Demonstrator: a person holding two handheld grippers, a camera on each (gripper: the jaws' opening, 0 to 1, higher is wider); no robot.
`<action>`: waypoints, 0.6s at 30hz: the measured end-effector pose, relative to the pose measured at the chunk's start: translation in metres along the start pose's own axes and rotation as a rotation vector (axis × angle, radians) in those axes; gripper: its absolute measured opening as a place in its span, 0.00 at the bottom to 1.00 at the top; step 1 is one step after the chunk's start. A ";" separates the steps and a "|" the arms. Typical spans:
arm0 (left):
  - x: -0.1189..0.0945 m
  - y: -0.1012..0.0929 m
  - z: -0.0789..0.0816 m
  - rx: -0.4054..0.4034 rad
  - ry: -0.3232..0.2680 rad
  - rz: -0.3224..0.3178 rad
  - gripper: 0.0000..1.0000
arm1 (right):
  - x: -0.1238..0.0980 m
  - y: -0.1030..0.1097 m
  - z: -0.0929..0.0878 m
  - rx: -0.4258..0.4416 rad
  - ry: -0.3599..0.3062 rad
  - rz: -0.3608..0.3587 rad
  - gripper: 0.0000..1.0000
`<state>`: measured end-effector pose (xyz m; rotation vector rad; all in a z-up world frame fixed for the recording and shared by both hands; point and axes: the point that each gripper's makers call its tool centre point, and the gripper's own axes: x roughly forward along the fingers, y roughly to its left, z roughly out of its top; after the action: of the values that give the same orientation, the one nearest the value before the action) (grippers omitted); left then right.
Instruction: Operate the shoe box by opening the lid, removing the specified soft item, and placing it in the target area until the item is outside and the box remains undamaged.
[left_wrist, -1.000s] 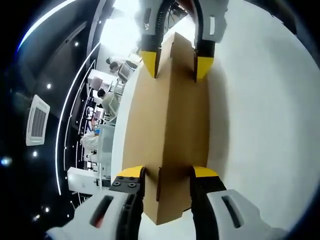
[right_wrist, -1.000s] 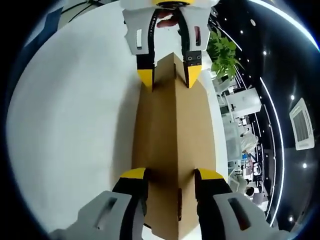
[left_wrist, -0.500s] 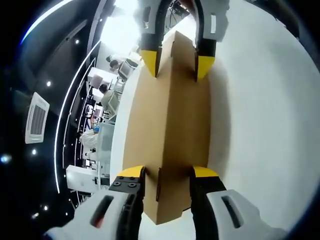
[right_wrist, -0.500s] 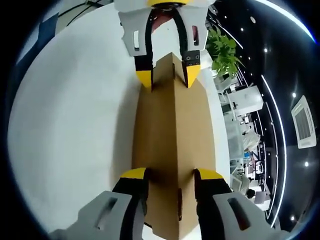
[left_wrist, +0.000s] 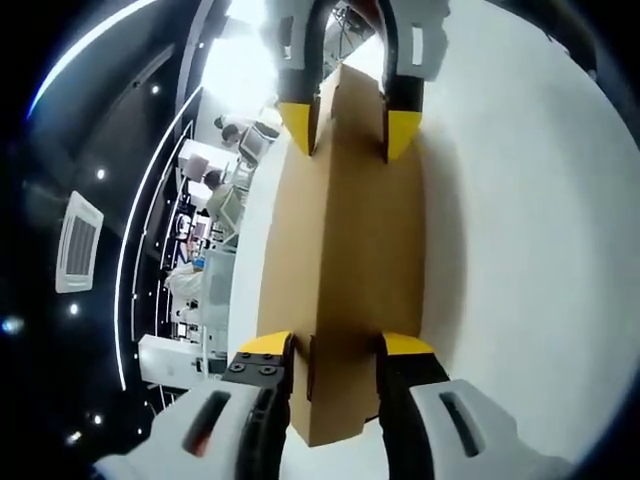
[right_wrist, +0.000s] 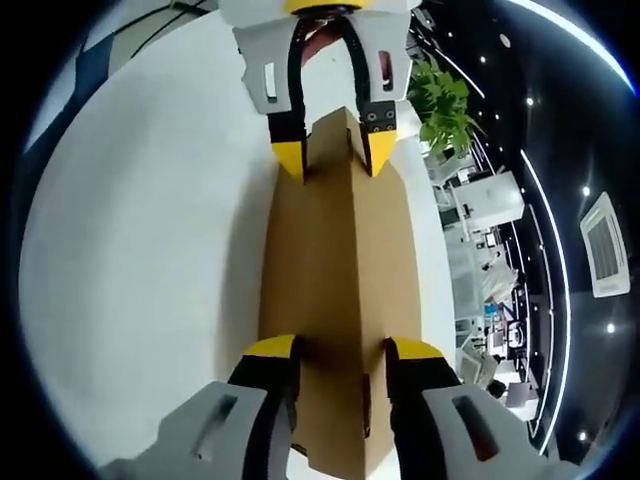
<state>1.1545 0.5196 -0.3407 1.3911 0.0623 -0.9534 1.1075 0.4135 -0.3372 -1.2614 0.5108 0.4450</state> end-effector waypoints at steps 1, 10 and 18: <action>-0.002 0.002 0.001 -0.002 -0.003 0.006 0.32 | -0.002 -0.002 0.001 0.000 -0.002 -0.002 0.32; -0.005 0.013 0.002 -0.046 -0.014 0.020 0.32 | -0.006 -0.009 0.004 0.008 -0.014 -0.022 0.31; -0.001 0.015 0.000 -0.067 -0.031 0.005 0.34 | -0.006 -0.011 0.004 0.014 -0.017 -0.019 0.31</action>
<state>1.1622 0.5181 -0.3284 1.3141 0.0669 -0.9601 1.1089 0.4144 -0.3243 -1.2474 0.4868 0.4351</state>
